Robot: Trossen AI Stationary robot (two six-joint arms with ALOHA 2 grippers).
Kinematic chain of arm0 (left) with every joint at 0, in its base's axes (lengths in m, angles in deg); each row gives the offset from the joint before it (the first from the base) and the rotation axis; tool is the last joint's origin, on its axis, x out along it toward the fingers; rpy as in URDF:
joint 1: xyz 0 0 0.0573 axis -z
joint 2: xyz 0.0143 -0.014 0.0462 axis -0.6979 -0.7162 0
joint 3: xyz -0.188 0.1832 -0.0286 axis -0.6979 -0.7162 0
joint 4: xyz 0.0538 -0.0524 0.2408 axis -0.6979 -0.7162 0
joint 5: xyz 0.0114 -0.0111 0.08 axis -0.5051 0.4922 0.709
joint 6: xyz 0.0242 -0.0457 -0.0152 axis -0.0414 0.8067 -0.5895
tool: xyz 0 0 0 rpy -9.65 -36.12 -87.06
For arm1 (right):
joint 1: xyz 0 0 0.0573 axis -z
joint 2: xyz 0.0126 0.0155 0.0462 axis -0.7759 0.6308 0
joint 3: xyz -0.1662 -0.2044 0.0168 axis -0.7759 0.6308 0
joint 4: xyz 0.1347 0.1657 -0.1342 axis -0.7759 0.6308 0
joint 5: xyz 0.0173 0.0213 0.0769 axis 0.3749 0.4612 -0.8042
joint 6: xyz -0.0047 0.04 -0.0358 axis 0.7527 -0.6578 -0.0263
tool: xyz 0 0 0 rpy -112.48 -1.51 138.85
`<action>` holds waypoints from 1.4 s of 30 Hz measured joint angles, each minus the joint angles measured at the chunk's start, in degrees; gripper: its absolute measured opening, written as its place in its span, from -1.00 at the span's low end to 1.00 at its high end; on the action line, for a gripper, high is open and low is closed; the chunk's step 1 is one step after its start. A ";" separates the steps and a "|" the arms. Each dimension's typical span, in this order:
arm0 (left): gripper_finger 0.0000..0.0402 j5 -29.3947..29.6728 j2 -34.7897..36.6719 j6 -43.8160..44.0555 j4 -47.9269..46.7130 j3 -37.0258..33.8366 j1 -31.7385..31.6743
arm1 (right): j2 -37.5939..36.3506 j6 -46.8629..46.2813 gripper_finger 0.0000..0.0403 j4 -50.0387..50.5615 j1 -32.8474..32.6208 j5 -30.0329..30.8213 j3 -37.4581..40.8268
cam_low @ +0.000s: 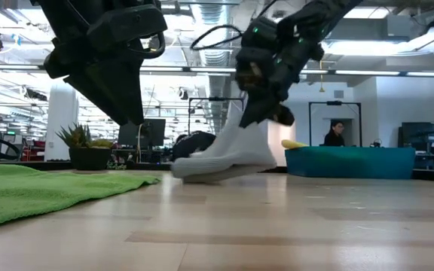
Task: Fold microfiber towels
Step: Stack the gray microfiber cloth on top of the yellow microfiber cloth in the blue bin
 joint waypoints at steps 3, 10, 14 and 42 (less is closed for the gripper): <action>-0.19 0.49 0.00 0.00 0.00 0.01 -0.04 | -2.99 0.78 -0.98 2.54 1.02 2.09 -0.04; -0.19 1.00 -0.02 -0.17 0.02 -0.01 -0.09 | -9.80 4.02 -0.98 9.16 3.79 5.04 -0.02; -0.19 1.05 -0.02 -1.28 0.11 -0.01 -0.11 | -14.26 5.06 -0.98 11.83 5.69 5.98 -0.01; -0.19 9.80 -0.04 -28.58 1.54 9.33 -13.08 | -27.41 31.22 -0.97 33.86 36.03 11.19 -0.04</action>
